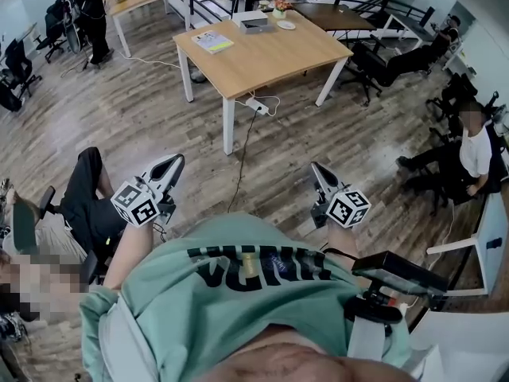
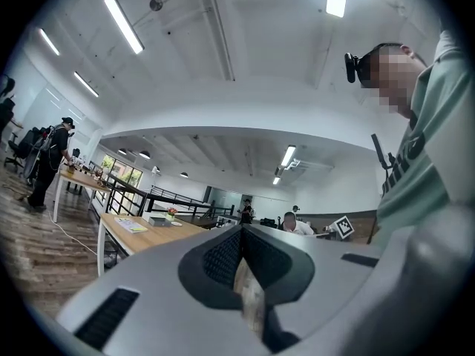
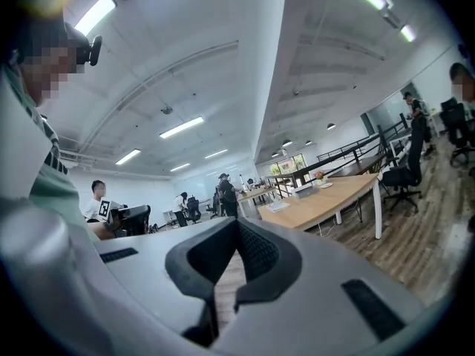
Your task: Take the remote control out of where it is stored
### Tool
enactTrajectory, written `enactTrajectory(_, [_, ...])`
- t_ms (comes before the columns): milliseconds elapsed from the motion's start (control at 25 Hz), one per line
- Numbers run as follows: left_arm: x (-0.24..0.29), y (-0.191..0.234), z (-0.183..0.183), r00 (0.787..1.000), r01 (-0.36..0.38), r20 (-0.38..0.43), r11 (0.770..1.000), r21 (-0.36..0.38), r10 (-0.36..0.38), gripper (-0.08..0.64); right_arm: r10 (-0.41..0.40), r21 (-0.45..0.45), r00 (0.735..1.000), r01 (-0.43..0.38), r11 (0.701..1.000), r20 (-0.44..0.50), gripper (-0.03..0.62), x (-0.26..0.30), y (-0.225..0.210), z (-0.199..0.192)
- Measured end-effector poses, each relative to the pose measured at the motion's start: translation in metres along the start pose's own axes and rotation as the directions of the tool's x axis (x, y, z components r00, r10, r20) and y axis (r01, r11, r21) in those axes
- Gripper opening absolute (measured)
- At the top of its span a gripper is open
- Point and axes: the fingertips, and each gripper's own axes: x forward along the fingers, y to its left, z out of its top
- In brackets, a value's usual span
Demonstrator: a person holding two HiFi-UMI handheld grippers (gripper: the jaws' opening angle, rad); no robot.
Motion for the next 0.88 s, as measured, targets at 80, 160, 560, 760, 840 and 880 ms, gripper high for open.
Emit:
enactTrajectory(80, [0.013, -0.013, -0.006, 1.000, 0.003, -0.003, 1.000, 0.004, -0.003, 0.005, 0.000, 0.005, 1.000, 0.000, 1.000, 0.001, 0.005, -0.013, -0.014, 0.000])
enactTrajectory(160, [0.028, -0.025, -0.014, 1.000, 0.005, -0.014, 1.000, 0.003, -0.005, 0.005, -0.002, 0.012, 1.000, 0.002, 1.000, -0.003, 0.005, -0.025, -0.031, 0.000])
enactTrajectory(560, [0.087, -0.058, -0.046, 0.998, 0.023, -0.052, 1.000, -0.004, -0.023, 0.005, -0.006, 0.057, 1.000, 0.007, 0.998, -0.024, 0.005, -0.051, -0.096, -0.014])
enactTrajectory(760, [0.099, -0.040, -0.042, 0.998, 0.020, -0.062, 1.000, -0.020, -0.021, 0.005, 0.002, 0.075, 0.999, 0.002, 0.997, -0.045, 0.005, -0.030, -0.101, -0.016])
enactTrajectory(840, [0.101, -0.025, -0.041, 0.998, 0.020, -0.058, 0.999, -0.034, -0.022, 0.005, -0.001, 0.075, 0.998, 0.005, 0.997, -0.059, 0.005, -0.015, -0.101, -0.019])
enactTrajectory(880, [0.101, -0.016, -0.041, 0.998, 0.023, -0.055, 0.999, -0.042, -0.025, 0.005, -0.004, 0.073, 0.998, 0.009, 0.997, -0.067, 0.005, -0.007, -0.100, -0.019])
